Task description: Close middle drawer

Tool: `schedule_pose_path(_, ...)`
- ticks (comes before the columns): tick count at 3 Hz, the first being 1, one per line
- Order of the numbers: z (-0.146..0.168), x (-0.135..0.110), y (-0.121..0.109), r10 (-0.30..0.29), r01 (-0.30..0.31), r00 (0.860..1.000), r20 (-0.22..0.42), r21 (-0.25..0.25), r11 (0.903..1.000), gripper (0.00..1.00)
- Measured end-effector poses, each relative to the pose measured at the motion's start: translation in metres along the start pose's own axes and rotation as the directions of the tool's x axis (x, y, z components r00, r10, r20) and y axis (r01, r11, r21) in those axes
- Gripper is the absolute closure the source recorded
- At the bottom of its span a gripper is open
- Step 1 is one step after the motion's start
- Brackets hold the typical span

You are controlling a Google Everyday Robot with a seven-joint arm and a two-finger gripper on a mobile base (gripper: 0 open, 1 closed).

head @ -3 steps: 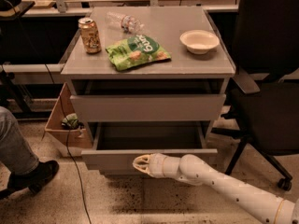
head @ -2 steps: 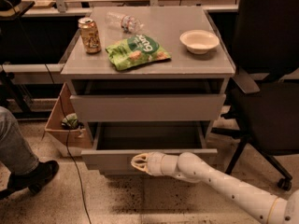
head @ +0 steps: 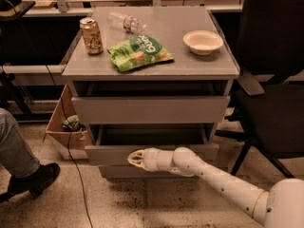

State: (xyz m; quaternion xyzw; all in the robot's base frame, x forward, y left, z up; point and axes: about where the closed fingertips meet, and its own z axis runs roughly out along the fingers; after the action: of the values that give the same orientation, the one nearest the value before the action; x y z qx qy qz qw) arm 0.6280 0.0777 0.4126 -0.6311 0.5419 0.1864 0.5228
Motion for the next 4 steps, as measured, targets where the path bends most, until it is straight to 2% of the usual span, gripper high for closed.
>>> schedule_pose_path(1,0.023,0.006,-0.027,-0.062,0.063,0.998,-0.007,0.032,0.9975,1.00)
schedule_pose_path(2,0.034,0.008,-0.044,-0.100,0.100,0.995,-0.013,0.060,0.9931,1.00)
schedule_pose_path(3,0.042,0.005,-0.058,-0.128,0.129,0.992,-0.013,0.084,0.9881,1.00)
schedule_pose_path(4,0.040,0.006,-0.059,-0.121,0.121,0.993,-0.012,0.083,0.9891,1.00)
